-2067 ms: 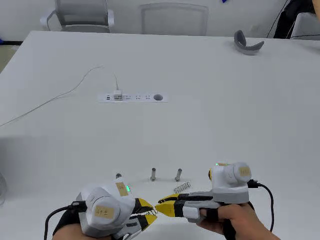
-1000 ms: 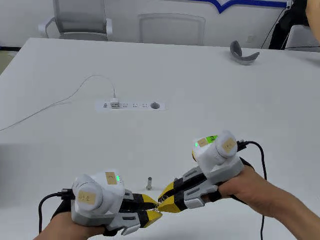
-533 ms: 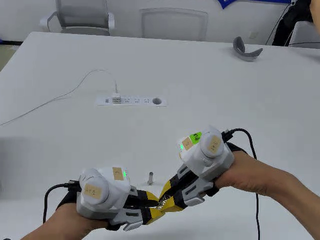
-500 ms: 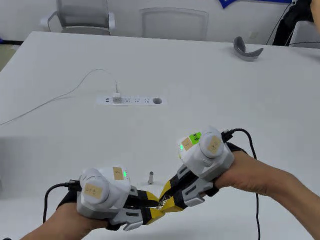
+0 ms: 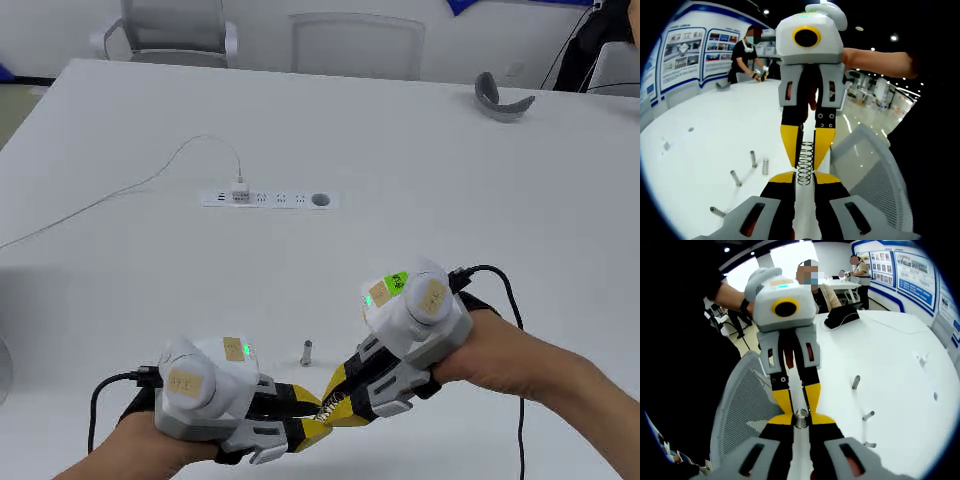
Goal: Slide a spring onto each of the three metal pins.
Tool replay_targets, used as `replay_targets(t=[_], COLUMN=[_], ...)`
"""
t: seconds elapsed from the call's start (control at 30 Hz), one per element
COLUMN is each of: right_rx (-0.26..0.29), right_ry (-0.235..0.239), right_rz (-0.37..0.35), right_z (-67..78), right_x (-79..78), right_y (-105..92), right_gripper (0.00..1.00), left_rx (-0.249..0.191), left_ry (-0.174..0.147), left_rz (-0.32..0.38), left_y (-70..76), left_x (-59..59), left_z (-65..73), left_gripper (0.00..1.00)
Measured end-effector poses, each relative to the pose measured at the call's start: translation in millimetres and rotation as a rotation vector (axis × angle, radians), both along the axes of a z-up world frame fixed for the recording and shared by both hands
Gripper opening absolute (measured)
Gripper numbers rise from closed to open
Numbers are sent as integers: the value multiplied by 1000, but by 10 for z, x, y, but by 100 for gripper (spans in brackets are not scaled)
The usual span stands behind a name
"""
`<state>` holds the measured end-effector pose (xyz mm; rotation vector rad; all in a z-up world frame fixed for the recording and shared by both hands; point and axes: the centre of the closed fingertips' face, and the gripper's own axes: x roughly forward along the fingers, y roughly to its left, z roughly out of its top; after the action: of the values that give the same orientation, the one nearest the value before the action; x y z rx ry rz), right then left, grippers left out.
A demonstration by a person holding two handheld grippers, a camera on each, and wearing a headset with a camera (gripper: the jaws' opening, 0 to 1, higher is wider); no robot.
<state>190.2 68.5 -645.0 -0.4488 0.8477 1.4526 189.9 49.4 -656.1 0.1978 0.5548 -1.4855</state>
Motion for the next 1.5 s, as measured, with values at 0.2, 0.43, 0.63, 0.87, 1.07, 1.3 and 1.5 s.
replay_targets(t=[0.2, 0.43, 0.63, 0.87, 1.07, 1.3, 1.5], right_rx=[-6, -27, -60, -97, -130, -146, -156], right_ry=[-10, -17, -28, -52, -80, -73, -69], right_rz=[-25, -50, -97, -146, -181, -202, -207], right_z=[-33, -133, -243, -371, -472, -544, -581], right_x=[42, 64, 118, 235, 411, 608, 782], right_y=[-32, -140, -242, -352, -428, -465, -455], right_gripper=[12, 12, 12, 12, 12, 12, 12], left_rx=[21, 52, 68, 81, 91, 110, 113], left_ry=[7, 13, 17, 18, 26, 27, 24], left_rz=[53, 144, 231, 296, 375, 436, 479], left_y=[144, 354, 513, 650, 774, 937, 1045], left_x=[50, 147, 259, 356, 466, 547, 613], left_z=[-103, -229, -309, -356, -402, -455, -457], left_gripper=[19, 24, 30, 35, 43, 51, 55])
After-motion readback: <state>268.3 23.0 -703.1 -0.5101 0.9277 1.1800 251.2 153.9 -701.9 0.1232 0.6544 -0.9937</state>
